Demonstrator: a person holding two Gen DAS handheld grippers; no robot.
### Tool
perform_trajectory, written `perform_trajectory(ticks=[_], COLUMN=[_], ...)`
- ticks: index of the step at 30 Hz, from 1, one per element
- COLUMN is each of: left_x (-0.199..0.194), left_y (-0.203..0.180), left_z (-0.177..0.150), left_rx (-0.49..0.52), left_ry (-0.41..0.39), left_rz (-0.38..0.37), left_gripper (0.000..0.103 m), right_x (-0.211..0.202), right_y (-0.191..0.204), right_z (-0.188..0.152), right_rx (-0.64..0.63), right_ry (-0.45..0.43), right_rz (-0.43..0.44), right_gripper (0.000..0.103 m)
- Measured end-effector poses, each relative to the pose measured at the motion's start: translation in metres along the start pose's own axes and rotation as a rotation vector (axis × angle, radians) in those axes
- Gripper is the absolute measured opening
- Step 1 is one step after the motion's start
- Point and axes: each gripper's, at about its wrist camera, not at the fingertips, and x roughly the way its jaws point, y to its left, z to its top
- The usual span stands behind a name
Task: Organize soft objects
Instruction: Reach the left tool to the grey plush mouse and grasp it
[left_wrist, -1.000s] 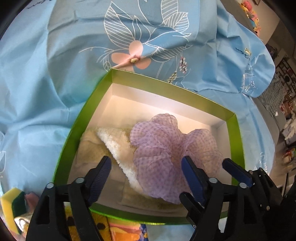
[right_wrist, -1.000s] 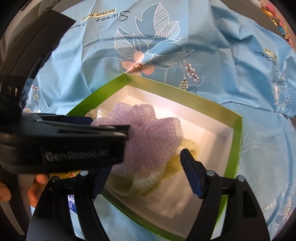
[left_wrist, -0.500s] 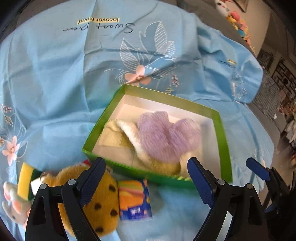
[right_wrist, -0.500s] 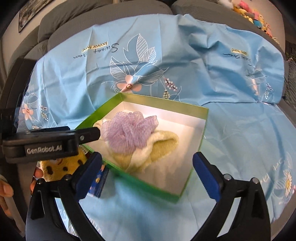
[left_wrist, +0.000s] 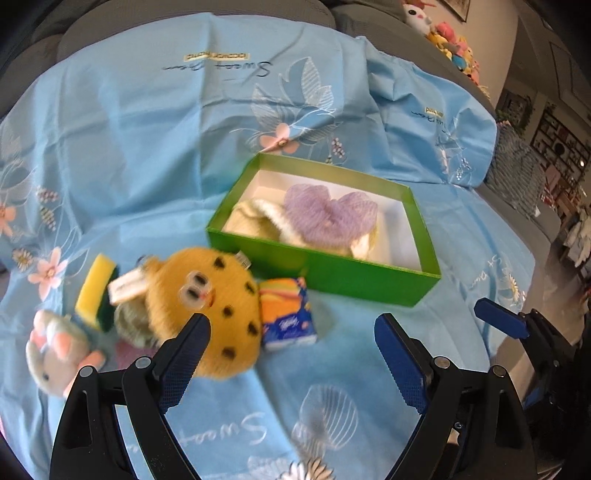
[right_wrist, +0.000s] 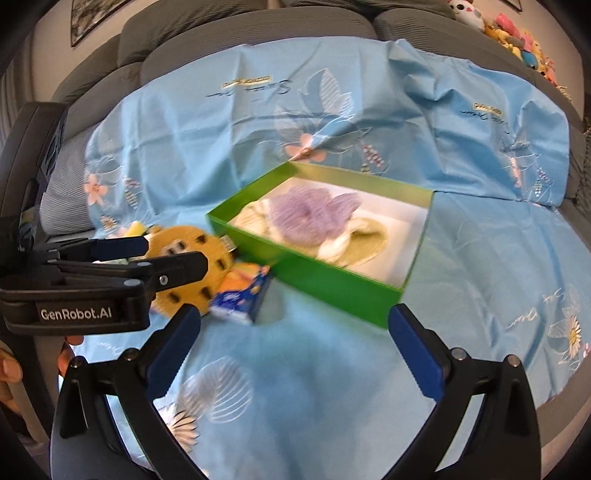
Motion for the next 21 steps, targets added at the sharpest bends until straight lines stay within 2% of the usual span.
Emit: perform_trajectory(ticks=[8,13,21], left_x=[-0.019,-0.02,-0.028], left_y=[0.04,0.069,0.122], left_z=[-0.034,-0.055,-0.081], left_rx=[-0.051,-0.12,-0.199], left_ry=[-0.002,0.014,-0.003], left_rz=[0.009,-0.021,0.047], left_gripper=[0.091,0.091,0.091], right_x=[0.002,0.011,0.034], right_y=[0.042,0.059,0.089], right_z=[-0.022,-0.034,-0.046], right_rx=[-0.055,-0.077,-0.111], right_ry=[0.022,0.055,0.115], right_rz=[0.067,0.081,0.184], right_gripper=[0.102,0.102,0.102])
